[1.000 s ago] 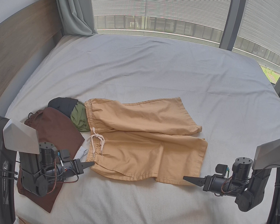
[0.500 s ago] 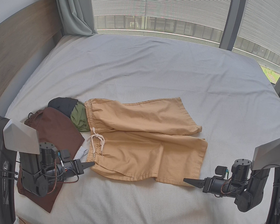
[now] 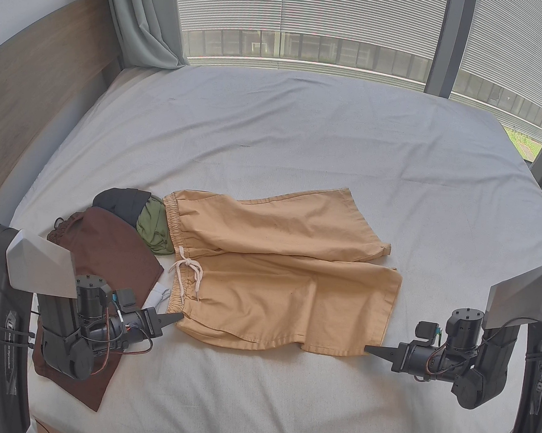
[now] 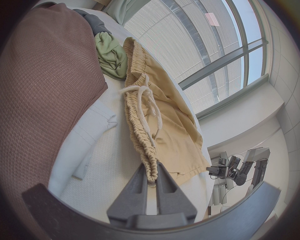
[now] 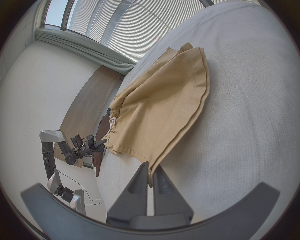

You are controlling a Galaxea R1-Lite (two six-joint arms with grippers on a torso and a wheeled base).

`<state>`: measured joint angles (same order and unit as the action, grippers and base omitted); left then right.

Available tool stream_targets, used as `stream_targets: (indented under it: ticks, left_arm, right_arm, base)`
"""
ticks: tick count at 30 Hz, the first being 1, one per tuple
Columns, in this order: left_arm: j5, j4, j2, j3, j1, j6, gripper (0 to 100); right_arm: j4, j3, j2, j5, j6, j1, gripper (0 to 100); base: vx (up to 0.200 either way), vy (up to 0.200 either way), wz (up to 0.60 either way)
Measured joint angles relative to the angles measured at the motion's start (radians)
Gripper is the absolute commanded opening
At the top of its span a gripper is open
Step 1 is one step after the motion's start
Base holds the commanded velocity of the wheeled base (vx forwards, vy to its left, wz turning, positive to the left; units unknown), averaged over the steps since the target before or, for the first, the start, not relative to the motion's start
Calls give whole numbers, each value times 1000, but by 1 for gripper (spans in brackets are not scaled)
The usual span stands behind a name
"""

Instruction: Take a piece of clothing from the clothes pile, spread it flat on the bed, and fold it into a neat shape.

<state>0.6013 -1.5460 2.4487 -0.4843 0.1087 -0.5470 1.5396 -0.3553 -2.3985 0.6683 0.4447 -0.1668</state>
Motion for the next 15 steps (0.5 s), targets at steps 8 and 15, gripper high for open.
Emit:
stream_targets:
  ticks: [8,15]
  left_arm:
    - [7,-1,-8,37,-7,13,0]
    - [11,-2,-23,81,-13,62,0]
  right_arm:
    - [0,38,4,0,-18,27,0]
    - [1,83,7,1,-85,69,0]
  base:
    - [0,0,0]
    - [0,0,0]
